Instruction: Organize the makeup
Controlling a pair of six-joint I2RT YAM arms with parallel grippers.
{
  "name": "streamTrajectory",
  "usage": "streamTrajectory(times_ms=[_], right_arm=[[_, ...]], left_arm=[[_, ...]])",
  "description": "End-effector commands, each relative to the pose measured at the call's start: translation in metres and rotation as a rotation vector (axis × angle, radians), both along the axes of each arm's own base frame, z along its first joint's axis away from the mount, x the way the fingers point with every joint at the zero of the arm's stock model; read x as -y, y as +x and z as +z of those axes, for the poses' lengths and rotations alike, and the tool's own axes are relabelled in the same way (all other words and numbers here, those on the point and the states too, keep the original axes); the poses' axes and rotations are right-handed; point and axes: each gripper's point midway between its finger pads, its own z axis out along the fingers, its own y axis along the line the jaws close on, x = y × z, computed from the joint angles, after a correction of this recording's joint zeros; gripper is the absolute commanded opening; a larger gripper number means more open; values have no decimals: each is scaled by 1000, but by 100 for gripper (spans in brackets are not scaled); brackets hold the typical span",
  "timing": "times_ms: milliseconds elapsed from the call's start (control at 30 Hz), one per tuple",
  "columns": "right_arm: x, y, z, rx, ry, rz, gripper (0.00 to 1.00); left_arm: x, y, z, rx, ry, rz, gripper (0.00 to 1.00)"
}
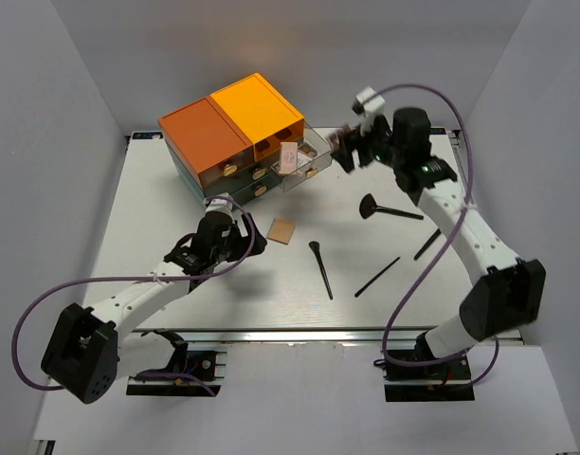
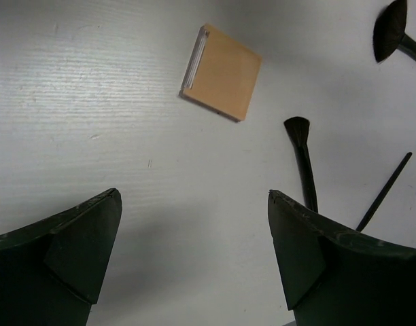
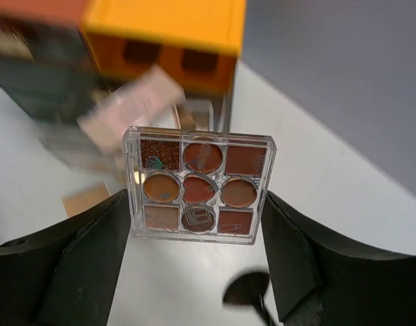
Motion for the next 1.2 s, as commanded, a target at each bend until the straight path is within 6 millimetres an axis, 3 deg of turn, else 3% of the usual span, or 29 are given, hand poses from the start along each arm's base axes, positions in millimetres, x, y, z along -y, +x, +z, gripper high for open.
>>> streamTrajectory(times_ms=[0,100,233,333,500,667,700,900,933,967,1000,1033,1067,1167], right_arm=[[-57,20,49,59,130,89,0],[-90,41,65,45,159,88,0],[-113,63,50,-44,170,67,0],[-116,71,24,-96,142,57,13],[-115,63,0,-114,101,81,53],[-114,56,5,-112,94,106,88],[-114,55,10,-98,99,111,89],[-96,42,43,11,64,140,89],[-88,34,59,55,69,138,89],[-78,35,50,63,68,129,89],[-71,31,52,81,80,130,89],[-54,22,69,124,110,132,89],[-47,20,53,116,117,128,89],[-23,10,53,114,127,90,89]], left_arm=[[9,10,7,55,-47,-5,97],[10,14,3,56,-44,10,98],[11,20,1,77,5,-7,98],[14,25,0,90,41,-28,98],[21,33,-1,111,58,-59,98],[33,44,-4,136,76,-102,98],[35,45,-4,142,82,-106,98],[48,60,-19,145,155,-149,98],[50,62,-22,150,176,-162,98],[52,64,-24,150,190,-169,98],[57,69,-28,154,218,-184,98],[59,71,-29,156,234,-195,98],[61,73,-33,152,253,-202,98],[67,79,-44,146,331,-232,98]])
